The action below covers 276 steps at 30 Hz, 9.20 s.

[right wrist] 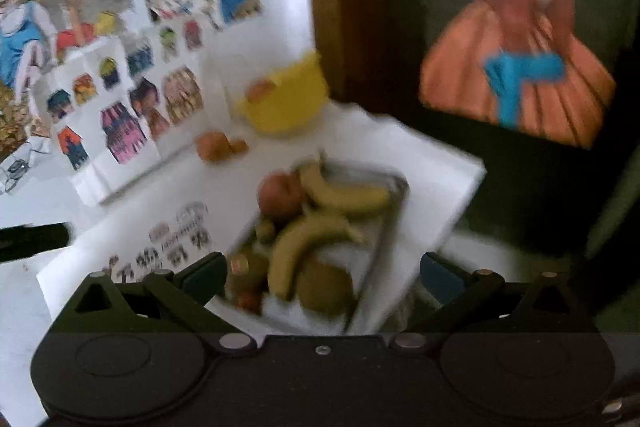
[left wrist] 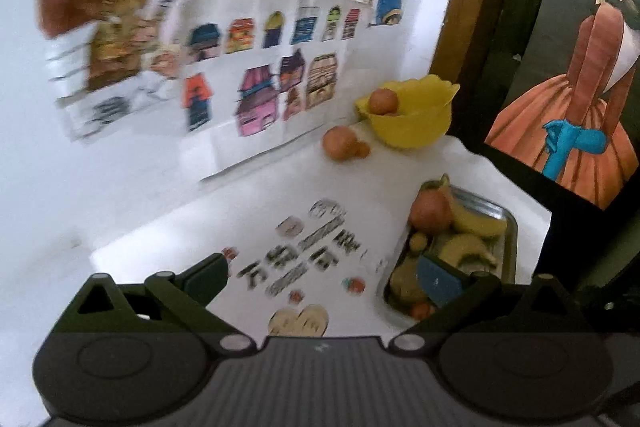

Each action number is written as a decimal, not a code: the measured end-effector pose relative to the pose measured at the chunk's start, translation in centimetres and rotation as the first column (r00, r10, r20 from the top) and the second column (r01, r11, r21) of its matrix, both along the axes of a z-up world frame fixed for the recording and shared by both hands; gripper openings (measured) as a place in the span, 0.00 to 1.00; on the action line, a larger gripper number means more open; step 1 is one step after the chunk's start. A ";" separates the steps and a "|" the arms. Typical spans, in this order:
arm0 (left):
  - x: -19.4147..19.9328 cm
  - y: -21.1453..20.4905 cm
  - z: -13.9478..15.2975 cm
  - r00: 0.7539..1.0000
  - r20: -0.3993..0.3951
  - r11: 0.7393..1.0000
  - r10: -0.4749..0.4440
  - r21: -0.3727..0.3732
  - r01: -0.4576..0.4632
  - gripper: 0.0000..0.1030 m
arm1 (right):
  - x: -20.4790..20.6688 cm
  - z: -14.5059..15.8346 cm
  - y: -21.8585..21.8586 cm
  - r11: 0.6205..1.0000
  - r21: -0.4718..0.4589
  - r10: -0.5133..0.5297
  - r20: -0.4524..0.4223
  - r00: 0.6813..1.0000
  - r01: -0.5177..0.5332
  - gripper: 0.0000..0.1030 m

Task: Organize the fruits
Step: 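Lift both tools away from the tray and move toward the yellow bowl, then grasp the brown pear with the left tool while the right tool grasps the small tangerine, then carry the pear toward the metal tray with the left tool while the right tool carries the tangerine, then lower the pear into the tray and open the left tool while the right tool releases the tangerine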

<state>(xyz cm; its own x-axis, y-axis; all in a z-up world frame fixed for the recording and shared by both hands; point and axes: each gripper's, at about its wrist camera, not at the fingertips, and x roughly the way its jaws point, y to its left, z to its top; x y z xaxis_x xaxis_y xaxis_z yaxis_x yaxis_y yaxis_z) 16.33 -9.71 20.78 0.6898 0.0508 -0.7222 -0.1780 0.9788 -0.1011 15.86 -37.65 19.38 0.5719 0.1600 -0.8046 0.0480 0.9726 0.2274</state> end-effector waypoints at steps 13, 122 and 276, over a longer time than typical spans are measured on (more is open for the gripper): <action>-4.2 -0.3 0.8 0.985 -0.164 0.998 0.057 0.033 -0.053 1.00 | -4.9 -1.3 1.1 0.997 0.049 0.074 -0.202 0.977 -0.065 0.99; 30.5 6.0 -20.9 0.926 0.077 0.927 -0.369 0.100 0.361 0.61 | 34.9 -17.4 14.7 0.942 -0.212 0.278 0.064 0.958 -0.259 0.91; 18.3 -10.3 -16.9 0.788 0.035 0.789 -0.614 0.003 0.615 0.58 | 13.6 -18.2 -0.4 0.993 -0.018 -0.117 0.098 0.988 0.119 0.36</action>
<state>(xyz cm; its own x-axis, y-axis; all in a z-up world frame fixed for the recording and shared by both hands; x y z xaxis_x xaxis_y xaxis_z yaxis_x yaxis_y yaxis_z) 34.68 -20.04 3.89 0.5963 -0.3972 -0.6976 0.4644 0.8795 -0.1038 29.47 -38.10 1.15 0.6606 0.0682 -0.7477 0.1416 0.9667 0.2133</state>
